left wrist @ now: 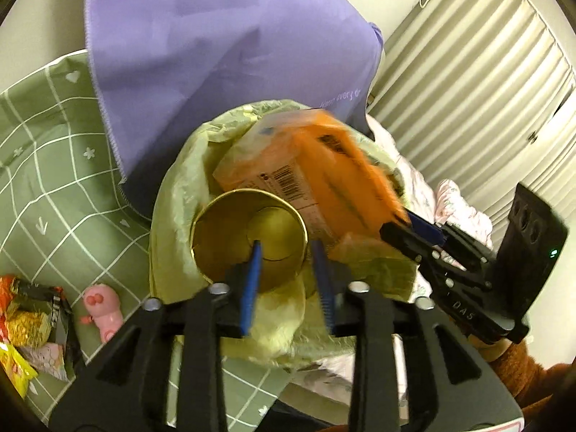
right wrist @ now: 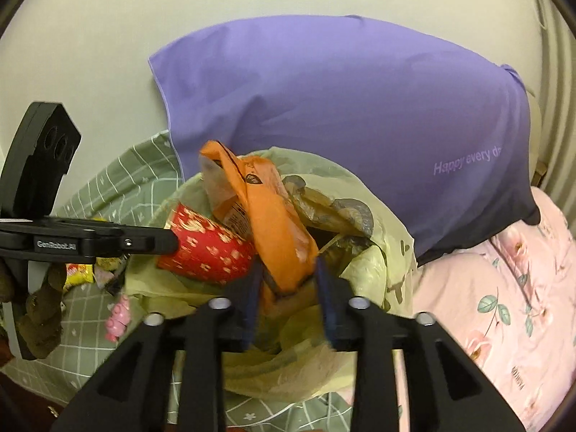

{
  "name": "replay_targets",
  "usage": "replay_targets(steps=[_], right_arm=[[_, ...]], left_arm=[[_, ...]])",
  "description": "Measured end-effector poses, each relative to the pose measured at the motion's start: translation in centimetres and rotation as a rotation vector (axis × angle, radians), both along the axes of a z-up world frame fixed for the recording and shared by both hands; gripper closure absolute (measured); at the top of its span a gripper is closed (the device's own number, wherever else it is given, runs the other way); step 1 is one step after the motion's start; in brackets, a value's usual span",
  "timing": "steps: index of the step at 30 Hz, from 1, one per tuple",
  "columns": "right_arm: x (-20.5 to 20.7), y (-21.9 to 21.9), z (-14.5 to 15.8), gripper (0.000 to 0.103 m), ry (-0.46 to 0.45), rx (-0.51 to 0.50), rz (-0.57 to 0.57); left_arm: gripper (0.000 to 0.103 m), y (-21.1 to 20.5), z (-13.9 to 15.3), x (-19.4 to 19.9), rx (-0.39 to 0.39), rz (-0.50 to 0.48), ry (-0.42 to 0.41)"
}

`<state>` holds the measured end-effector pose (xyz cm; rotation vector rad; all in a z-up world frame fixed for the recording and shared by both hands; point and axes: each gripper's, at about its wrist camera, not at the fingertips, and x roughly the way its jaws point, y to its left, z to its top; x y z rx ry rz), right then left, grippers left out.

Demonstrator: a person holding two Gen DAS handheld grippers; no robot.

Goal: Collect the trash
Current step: 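Carry both items to the yellow bag and open both tools to drop them, then grasp the pink wrapper with the right tool while the left tool approaches the milk carton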

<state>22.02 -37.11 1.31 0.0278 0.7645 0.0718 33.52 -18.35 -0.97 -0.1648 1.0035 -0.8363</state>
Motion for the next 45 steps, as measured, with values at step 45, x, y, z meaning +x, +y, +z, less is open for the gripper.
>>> replay_targets(steps=[45], right_arm=[[0.9, 32.8, -5.9, 0.057, -0.002, -0.026, 0.576]], left_arm=[[0.049, 36.7, -7.0, -16.3, 0.187, 0.985, 0.004]])
